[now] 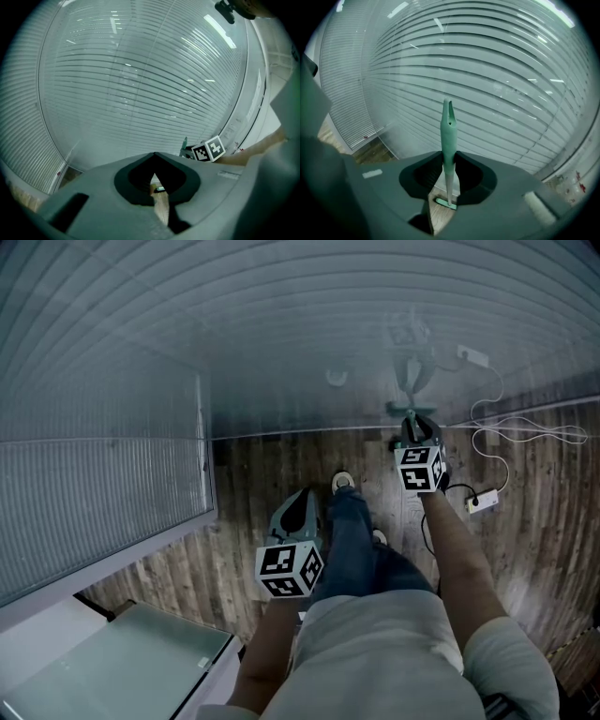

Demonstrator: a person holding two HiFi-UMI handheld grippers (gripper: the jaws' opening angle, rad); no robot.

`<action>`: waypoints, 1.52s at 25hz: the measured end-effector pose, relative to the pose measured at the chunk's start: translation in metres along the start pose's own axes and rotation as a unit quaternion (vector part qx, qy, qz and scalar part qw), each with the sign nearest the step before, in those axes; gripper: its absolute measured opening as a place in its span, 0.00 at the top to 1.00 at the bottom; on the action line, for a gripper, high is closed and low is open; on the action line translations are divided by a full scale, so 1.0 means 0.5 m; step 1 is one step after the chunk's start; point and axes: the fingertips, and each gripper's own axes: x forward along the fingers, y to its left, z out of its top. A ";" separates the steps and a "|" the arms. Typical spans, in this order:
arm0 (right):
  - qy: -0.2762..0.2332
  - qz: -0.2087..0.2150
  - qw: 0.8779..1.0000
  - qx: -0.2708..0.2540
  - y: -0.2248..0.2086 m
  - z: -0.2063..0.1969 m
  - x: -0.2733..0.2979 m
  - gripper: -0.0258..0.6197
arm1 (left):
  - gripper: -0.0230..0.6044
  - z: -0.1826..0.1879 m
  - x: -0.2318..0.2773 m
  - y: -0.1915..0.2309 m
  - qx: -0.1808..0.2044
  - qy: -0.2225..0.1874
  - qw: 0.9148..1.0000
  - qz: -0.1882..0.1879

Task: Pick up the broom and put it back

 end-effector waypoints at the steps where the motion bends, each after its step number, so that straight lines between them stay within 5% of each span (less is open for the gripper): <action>1: 0.001 -0.001 1.000 0.000 0.000 0.002 0.004 0.81 | 0.96 0.001 0.001 0.003 -0.001 0.000 1.000 0.001; 38: 0.011 -0.001 1.000 -0.008 -0.003 0.008 0.032 0.73 | 0.96 0.002 -0.010 0.021 -0.009 -0.004 1.000 0.009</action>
